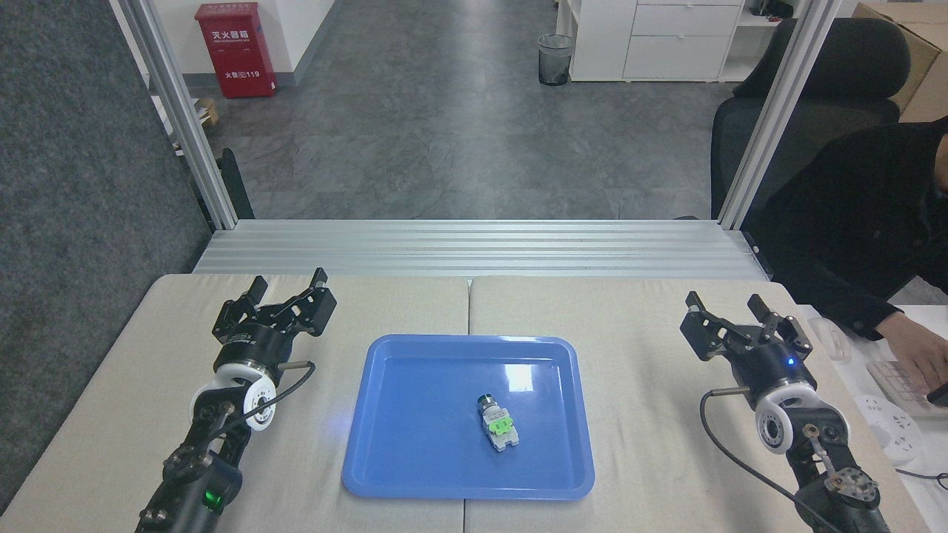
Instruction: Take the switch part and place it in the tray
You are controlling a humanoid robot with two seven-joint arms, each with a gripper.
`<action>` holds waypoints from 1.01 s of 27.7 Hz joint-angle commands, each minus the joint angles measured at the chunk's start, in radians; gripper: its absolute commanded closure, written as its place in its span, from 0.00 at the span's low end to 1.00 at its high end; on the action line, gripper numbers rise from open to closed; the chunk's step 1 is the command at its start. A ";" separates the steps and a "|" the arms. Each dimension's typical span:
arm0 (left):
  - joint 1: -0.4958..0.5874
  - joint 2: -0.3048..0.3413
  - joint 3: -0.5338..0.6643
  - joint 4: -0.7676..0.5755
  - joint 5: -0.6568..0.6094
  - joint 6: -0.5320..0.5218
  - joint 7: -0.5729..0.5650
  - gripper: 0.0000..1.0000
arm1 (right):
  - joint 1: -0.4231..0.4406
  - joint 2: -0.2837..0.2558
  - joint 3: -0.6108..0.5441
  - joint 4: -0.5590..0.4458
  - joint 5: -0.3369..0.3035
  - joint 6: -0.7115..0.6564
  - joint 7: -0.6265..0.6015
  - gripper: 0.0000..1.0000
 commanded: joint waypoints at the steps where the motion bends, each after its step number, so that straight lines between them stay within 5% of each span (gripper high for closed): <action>1: 0.000 0.000 0.000 0.000 0.000 0.000 0.001 0.00 | -0.002 -0.101 -0.076 0.007 -0.015 -0.003 0.018 0.00; 28: 0.000 0.000 0.000 0.000 0.000 0.000 0.001 0.00 | -0.044 -0.102 -0.174 -0.016 -0.018 -0.070 0.075 0.00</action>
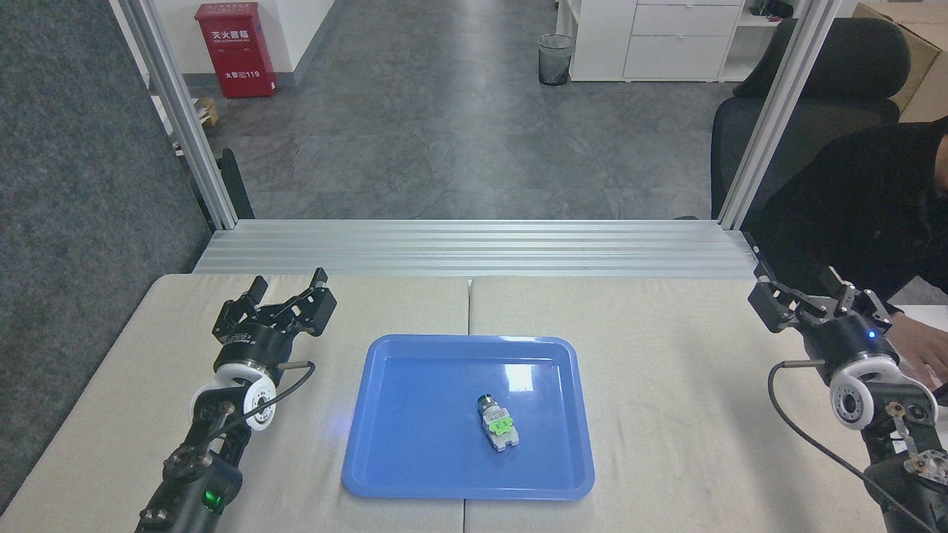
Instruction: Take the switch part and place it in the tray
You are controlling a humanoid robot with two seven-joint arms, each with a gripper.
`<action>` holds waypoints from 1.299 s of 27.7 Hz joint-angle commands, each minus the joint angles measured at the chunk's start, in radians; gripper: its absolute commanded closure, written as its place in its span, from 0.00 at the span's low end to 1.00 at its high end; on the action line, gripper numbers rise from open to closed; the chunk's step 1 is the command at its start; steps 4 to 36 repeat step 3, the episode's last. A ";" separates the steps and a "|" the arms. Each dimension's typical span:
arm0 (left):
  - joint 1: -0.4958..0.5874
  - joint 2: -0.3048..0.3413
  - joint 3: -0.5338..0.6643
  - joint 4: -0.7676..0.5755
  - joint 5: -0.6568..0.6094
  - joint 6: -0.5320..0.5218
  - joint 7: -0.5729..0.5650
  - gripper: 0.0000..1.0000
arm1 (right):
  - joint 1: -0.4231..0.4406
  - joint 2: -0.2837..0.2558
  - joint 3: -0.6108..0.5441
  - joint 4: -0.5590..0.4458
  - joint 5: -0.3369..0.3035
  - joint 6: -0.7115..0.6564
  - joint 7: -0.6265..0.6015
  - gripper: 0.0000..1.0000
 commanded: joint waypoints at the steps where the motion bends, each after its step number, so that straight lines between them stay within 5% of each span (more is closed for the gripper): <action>1: 0.000 0.000 0.001 0.000 0.000 0.000 0.001 0.00 | -0.002 -0.016 -0.045 -0.005 0.000 -0.001 0.000 0.00; 36: 0.000 0.000 0.001 0.000 0.000 0.000 0.001 0.00 | -0.001 -0.016 -0.045 -0.010 0.000 -0.001 0.000 0.00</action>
